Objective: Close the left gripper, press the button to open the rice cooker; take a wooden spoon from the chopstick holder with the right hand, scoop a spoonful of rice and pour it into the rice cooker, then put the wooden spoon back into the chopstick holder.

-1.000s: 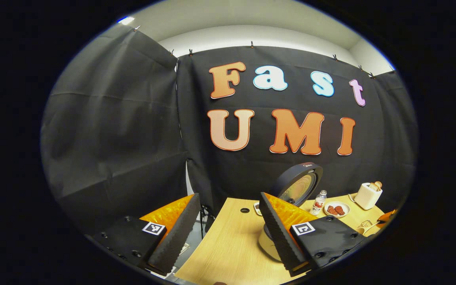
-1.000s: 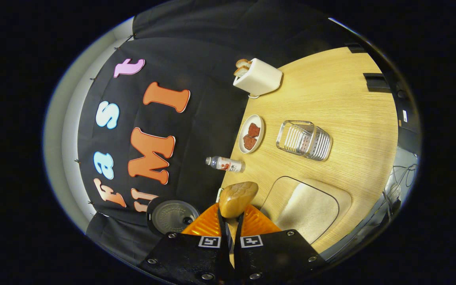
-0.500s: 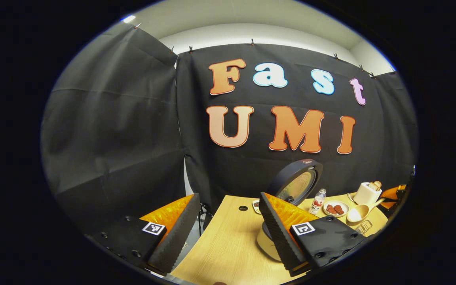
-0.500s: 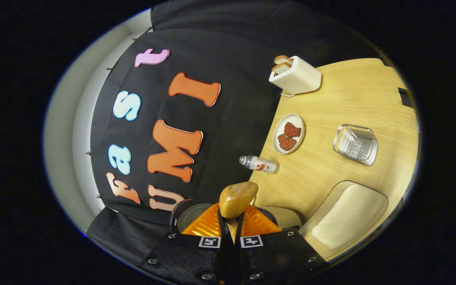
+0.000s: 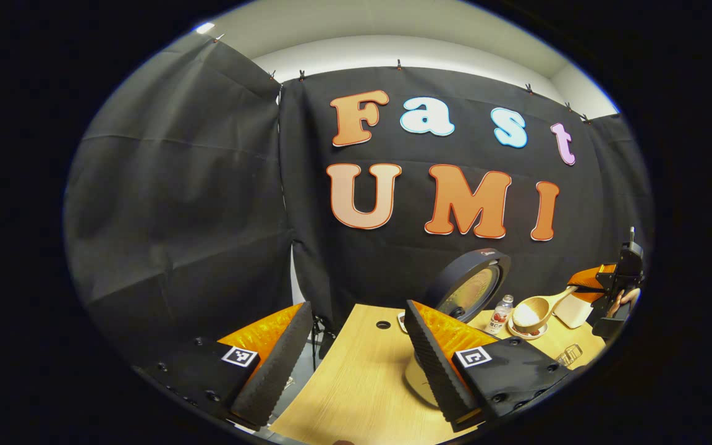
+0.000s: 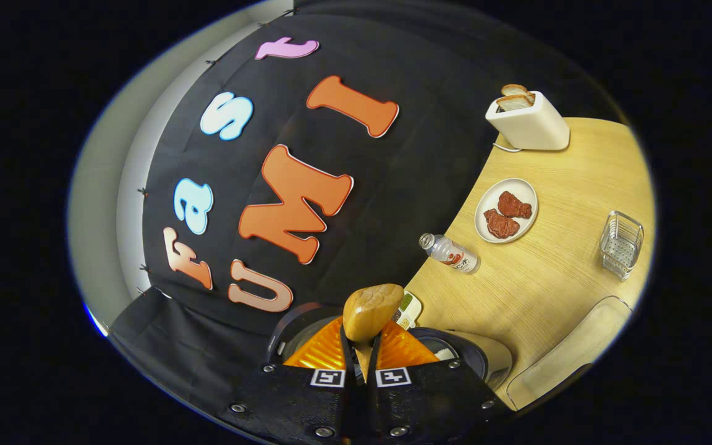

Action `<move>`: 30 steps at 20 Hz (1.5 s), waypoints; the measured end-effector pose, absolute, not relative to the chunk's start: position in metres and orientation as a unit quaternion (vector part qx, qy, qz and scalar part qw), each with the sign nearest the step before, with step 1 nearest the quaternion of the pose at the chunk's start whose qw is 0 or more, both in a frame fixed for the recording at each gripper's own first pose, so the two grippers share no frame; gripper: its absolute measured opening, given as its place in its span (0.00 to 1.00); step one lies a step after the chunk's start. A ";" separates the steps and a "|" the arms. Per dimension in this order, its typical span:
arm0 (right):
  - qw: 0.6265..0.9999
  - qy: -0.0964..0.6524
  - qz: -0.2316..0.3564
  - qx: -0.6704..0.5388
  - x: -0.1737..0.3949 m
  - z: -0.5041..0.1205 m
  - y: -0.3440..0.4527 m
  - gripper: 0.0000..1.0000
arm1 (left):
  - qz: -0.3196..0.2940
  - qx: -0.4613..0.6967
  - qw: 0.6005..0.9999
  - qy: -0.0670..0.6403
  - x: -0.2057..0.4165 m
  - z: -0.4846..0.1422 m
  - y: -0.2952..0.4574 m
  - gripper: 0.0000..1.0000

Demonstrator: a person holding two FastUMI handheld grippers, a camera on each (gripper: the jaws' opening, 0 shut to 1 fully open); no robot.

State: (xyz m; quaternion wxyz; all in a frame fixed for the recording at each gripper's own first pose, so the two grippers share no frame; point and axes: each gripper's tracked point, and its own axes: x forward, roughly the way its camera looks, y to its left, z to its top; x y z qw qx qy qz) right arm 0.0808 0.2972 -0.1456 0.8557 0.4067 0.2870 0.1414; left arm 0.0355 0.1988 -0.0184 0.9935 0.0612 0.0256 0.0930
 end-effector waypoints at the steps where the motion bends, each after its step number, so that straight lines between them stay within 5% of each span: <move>1: 0.864 0.289 0.143 0.387 0.084 -0.150 0.303 0.04 | 0.096 0.059 0.993 0.027 0.036 -0.019 0.202 1.00; 30: 0.946 0.227 0.199 0.121 0.083 -0.151 0.356 0.04 | 0.105 0.050 0.993 0.031 0.048 -0.018 0.225 1.00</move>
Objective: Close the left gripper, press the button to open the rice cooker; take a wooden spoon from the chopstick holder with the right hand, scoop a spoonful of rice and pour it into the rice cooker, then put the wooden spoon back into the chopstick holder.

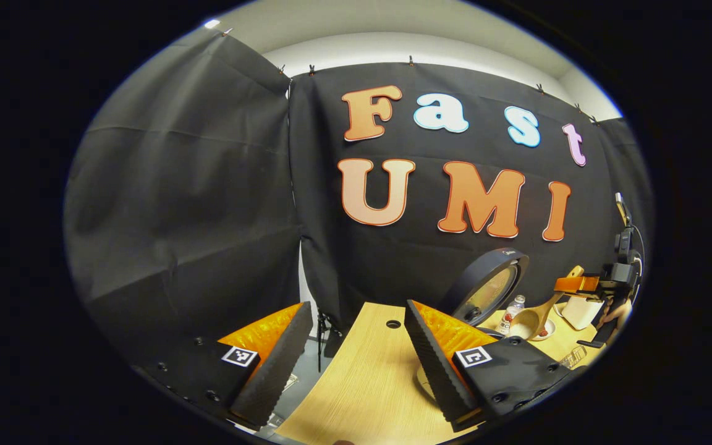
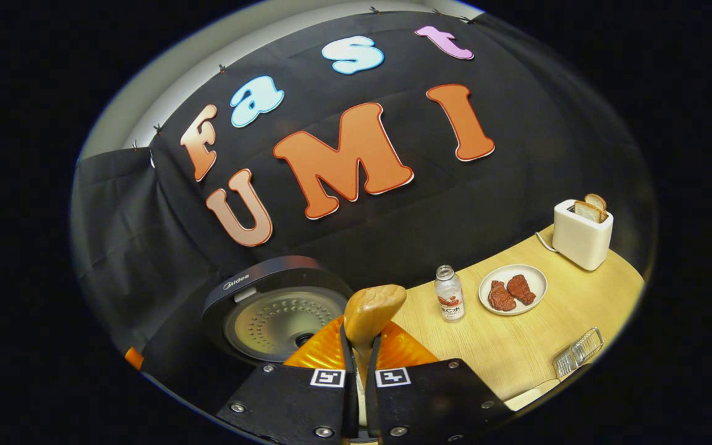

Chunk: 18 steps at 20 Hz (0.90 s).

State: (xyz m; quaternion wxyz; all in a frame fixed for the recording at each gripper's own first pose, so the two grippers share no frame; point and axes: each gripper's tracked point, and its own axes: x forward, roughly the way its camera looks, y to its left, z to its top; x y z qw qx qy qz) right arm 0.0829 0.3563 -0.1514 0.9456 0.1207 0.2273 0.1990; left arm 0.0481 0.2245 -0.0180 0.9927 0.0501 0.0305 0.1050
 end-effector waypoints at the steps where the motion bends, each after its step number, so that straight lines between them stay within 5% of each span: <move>1: 0.946 0.226 0.202 0.117 0.082 -0.151 0.358 0.04 | 0.105 0.049 0.993 0.030 0.049 -0.017 0.225 1.00; 18: 0.944 0.160 0.278 -0.072 0.062 -0.153 0.390 0.04 | 0.117 0.045 0.992 0.026 0.042 -0.016 0.230 1.00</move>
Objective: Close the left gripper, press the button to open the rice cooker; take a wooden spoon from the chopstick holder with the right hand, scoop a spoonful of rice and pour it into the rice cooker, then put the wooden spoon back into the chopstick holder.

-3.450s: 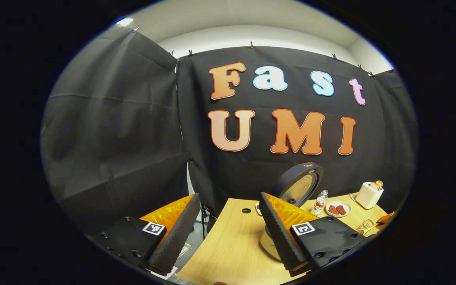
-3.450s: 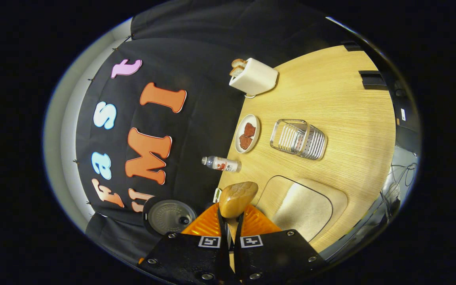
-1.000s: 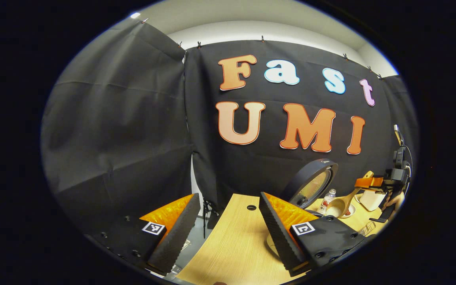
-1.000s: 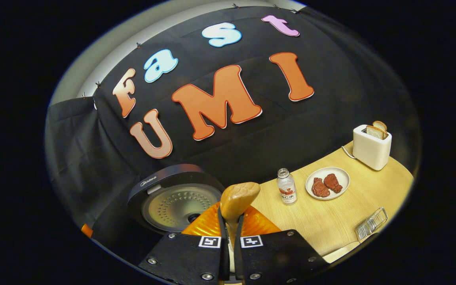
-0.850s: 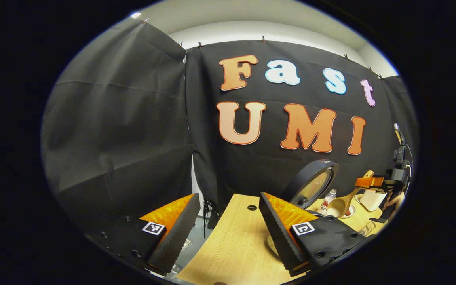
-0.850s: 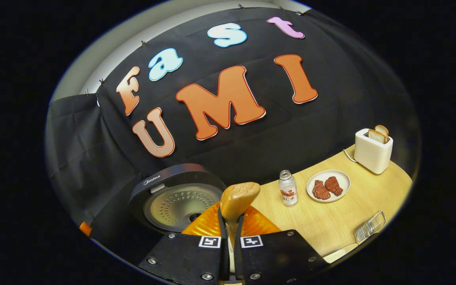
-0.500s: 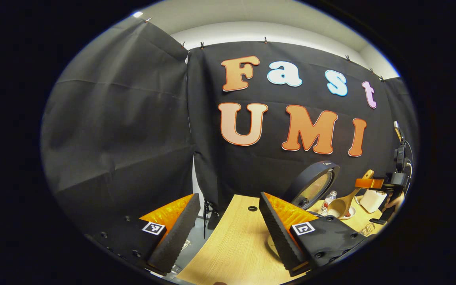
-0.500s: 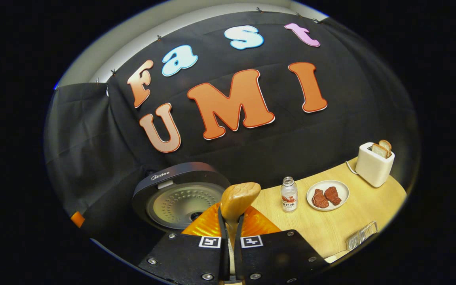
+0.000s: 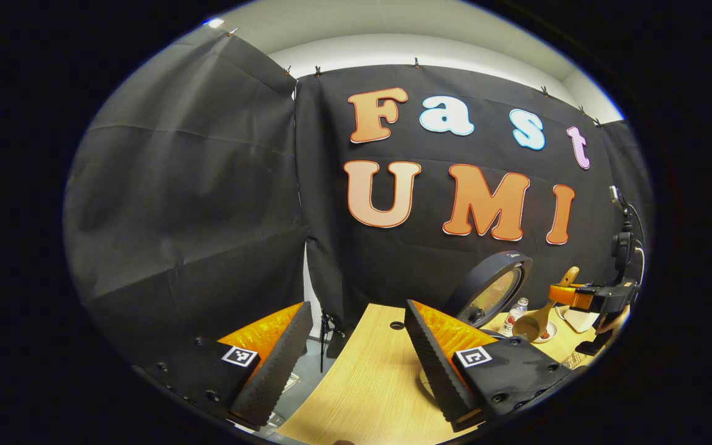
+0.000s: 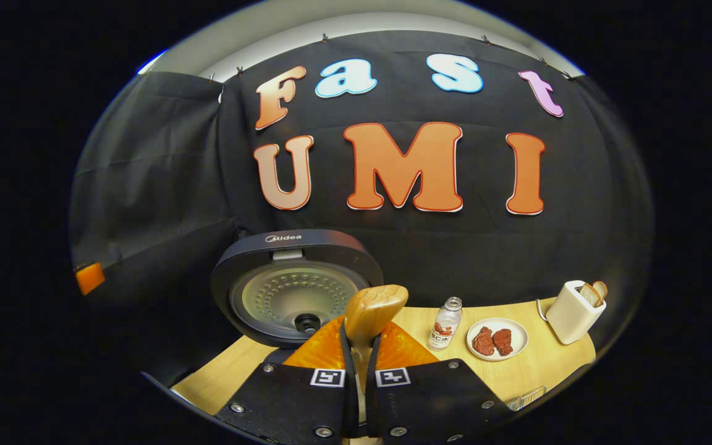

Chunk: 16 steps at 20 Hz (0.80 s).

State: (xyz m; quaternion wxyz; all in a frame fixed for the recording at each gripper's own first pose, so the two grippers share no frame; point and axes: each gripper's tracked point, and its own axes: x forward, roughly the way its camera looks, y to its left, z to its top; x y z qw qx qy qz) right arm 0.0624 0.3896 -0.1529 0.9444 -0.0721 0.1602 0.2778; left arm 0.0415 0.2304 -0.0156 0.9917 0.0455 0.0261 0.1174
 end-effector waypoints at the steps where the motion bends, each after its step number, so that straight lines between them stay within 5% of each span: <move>1: 0.943 0.159 0.282 -0.080 0.061 -0.155 0.391 0.04 | 0.119 0.046 0.992 0.026 0.040 -0.015 0.230 1.00; 16: 0.958 0.168 0.231 -0.028 0.097 -0.133 0.291 0.04 | 0.116 0.053 0.992 0.009 0.041 -0.001 0.196 1.00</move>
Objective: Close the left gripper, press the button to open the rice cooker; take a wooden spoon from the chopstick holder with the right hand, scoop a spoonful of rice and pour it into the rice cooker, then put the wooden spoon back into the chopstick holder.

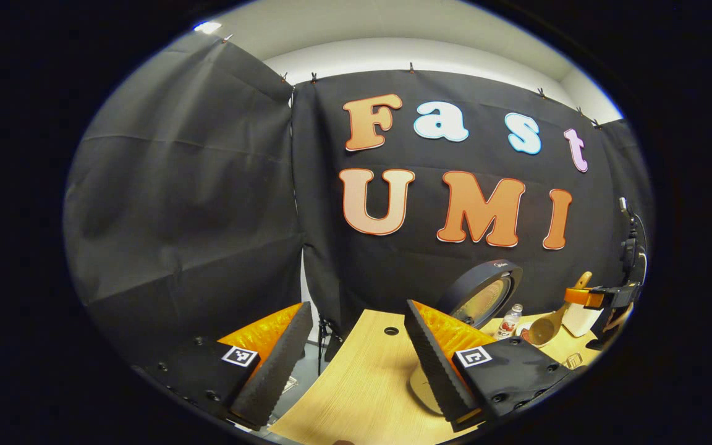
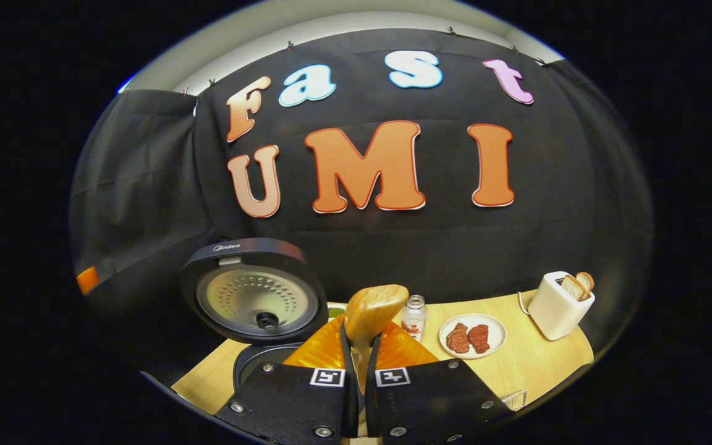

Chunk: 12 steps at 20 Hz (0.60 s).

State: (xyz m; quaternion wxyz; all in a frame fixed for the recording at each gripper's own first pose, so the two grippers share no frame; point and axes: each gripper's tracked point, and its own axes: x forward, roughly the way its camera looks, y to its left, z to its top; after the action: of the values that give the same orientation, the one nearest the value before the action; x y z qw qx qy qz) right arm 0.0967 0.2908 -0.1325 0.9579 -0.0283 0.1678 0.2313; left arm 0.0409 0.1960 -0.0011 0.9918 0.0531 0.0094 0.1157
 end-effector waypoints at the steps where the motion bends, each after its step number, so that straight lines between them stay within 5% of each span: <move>1: 0.960 0.165 0.221 -0.034 0.100 -0.130 0.275 0.04 | 0.115 0.054 0.992 0.008 0.042 0.000 0.192 1.00; 12: 0.973 0.198 0.114 -0.039 0.084 -0.155 0.104 0.04 | 0.100 0.067 0.993 0.006 0.055 0.002 0.156 1.00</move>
State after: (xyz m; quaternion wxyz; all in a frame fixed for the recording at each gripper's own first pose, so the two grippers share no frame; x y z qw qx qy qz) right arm 0.0840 0.1037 -0.1547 0.9728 -0.0387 0.1981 0.1138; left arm 0.0550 0.1560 0.0019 0.9927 0.0673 0.0060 0.1002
